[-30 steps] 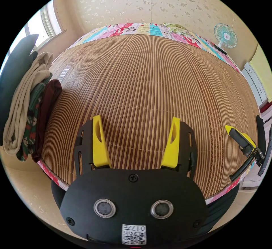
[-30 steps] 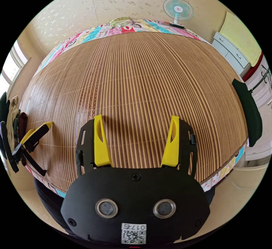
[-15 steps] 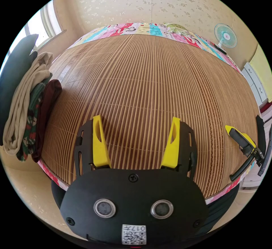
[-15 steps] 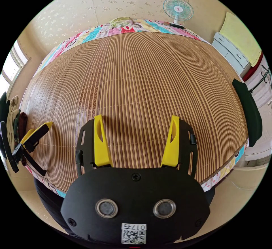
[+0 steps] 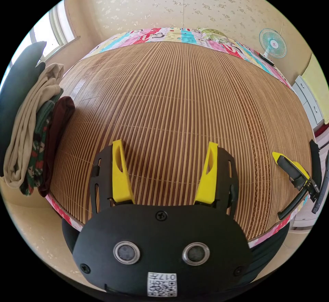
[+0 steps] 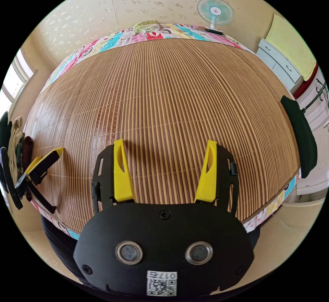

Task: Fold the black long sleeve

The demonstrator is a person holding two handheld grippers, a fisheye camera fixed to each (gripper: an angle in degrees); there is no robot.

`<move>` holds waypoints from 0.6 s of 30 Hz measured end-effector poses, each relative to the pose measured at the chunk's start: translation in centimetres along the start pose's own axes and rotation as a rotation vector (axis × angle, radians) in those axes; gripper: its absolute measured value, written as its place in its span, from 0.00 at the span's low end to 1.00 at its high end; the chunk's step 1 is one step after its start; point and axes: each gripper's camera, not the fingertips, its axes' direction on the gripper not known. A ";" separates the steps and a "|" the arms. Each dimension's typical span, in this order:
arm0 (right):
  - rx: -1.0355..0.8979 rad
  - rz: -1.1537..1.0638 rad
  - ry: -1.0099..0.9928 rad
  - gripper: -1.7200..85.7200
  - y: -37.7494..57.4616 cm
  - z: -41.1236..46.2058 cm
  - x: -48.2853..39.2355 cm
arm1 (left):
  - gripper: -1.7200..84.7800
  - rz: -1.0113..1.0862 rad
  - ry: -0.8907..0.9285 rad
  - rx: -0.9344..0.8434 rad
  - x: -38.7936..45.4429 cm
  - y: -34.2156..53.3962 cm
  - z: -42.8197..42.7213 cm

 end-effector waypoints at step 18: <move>0.000 0.002 0.001 0.37 -0.1 0.0 -0.2 | 0.38 -0.001 0.000 0.000 0.2 0.1 0.1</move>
